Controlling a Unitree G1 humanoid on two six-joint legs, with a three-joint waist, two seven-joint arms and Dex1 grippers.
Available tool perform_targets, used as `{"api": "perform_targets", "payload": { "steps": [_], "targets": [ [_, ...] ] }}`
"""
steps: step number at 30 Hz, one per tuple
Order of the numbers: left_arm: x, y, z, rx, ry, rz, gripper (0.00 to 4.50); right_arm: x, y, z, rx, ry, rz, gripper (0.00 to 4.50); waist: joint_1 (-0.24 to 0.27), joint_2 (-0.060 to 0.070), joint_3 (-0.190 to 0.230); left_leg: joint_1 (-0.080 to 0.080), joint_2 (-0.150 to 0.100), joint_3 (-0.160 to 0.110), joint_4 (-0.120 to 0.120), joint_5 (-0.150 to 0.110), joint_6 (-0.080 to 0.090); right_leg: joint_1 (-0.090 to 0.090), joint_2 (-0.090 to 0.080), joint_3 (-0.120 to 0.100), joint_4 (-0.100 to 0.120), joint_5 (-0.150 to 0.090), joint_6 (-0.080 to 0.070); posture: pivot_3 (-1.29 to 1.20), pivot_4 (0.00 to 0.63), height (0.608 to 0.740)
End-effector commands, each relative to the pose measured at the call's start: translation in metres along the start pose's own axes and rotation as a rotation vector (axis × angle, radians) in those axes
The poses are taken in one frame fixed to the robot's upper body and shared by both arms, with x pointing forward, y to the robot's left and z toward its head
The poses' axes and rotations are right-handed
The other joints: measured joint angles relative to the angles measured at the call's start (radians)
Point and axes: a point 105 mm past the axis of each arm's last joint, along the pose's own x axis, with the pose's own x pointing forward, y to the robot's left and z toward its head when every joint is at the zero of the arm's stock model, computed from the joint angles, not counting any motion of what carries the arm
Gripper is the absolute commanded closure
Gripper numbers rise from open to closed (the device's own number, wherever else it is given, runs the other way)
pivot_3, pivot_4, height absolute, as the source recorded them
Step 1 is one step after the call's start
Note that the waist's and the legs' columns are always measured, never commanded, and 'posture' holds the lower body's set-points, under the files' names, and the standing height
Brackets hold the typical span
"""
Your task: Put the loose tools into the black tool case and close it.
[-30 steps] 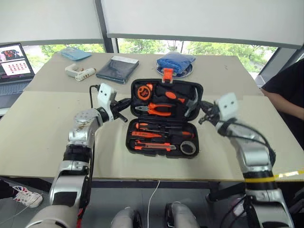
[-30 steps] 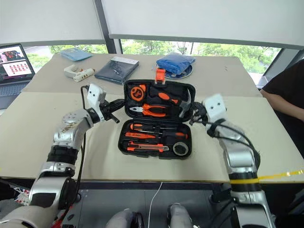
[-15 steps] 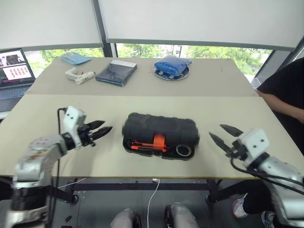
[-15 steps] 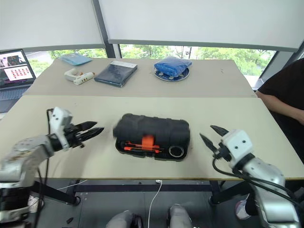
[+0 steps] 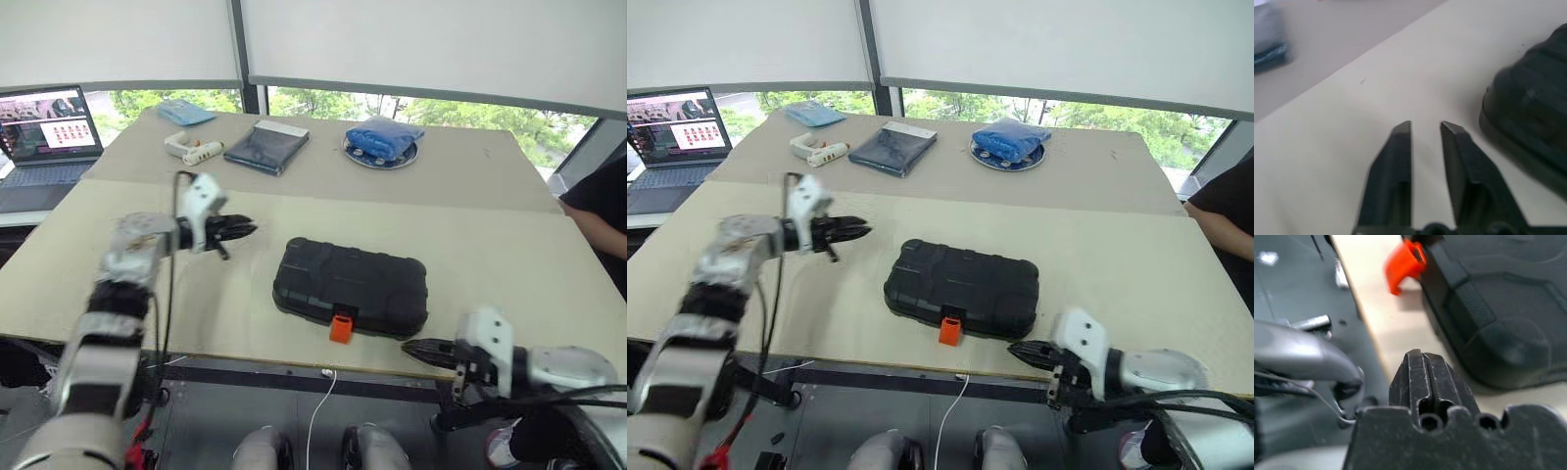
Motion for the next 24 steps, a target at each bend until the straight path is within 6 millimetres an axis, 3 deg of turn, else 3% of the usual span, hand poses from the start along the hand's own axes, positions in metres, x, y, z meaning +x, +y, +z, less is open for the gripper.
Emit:
{"api": "perform_targets", "payload": {
  "steps": [1, 4, 8, 12, 18, 22, 24],
  "targets": [
    [0.026, -0.003, 0.012, 0.168, 0.047, -0.026, 4.43, 0.011, -0.005, 0.001, -0.087, 0.017, 0.034, 4.5, -0.01, -0.001, 0.001, -0.001, 0.0, 0.0, 0.0, 0.0, 0.0, -0.001, 0.0, 0.0, 0.0, 0.0, 0.0, 0.0, 0.15, 0.718],
    [0.044, -0.018, 0.01, 0.305, 0.118, -0.108, 4.43, 0.017, -0.02, -0.003, -0.167, 0.083, 0.008, 4.5, -0.021, -0.003, 0.002, -0.002, -0.004, 0.0, -0.002, 0.0, 0.0, 0.0, -0.001, -0.002, -0.001, -0.001, 0.003, 0.0, 0.15, 0.718],
    [0.052, -0.038, 0.018, 0.322, 0.124, -0.275, 4.43, 0.009, -0.076, 0.005, -0.204, 0.102, -0.215, 4.5, -0.038, -0.007, 0.004, 0.0, -0.004, 0.0, -0.001, 0.0, 0.0, 0.0, -0.003, 0.0, -0.001, -0.006, 0.012, 0.0, 0.15, 0.718],
    [0.017, -0.067, -0.007, 0.366, 0.255, -0.688, 4.43, -0.004, -0.101, -0.001, -0.212, 0.133, -0.323, 4.5, -0.044, -0.007, 0.005, -0.002, -0.001, 0.0, 0.008, -0.002, 0.003, -0.001, -0.005, -0.001, 0.005, -0.005, 0.012, 0.0, 0.15, 0.718],
    [0.003, -0.057, 0.019, 0.296, 0.128, -0.651, 4.43, -0.014, -0.091, -0.008, -0.114, 0.104, -0.334, 4.5, -0.042, -0.006, 0.005, -0.003, 0.002, -0.001, 0.008, -0.002, 0.002, -0.004, -0.004, 0.0, 0.008, -0.007, 0.007, 0.0, 0.15, 0.718],
    [0.007, -0.048, 0.068, 0.159, -0.106, -0.55, 4.43, -0.024, -0.066, -0.014, -0.05, 0.106, -0.292, 4.5, -0.032, -0.006, 0.005, -0.008, 0.001, -0.001, 0.009, -0.002, 0.003, -0.005, -0.004, -0.001, 0.008, -0.003, 0.003, 0.0, 0.15, 0.718],
    [0.015, -0.059, 0.076, 0.135, -0.146, -0.572, 4.43, -0.021, -0.054, -0.014, -0.03, 0.1, -0.264, 4.5, -0.03, -0.006, 0.005, -0.009, 0.001, -0.001, 0.01, -0.003, 0.003, -0.005, -0.004, -0.001, 0.007, -0.006, 0.009, 0.0, 0.15, 0.718]
  ]
}}
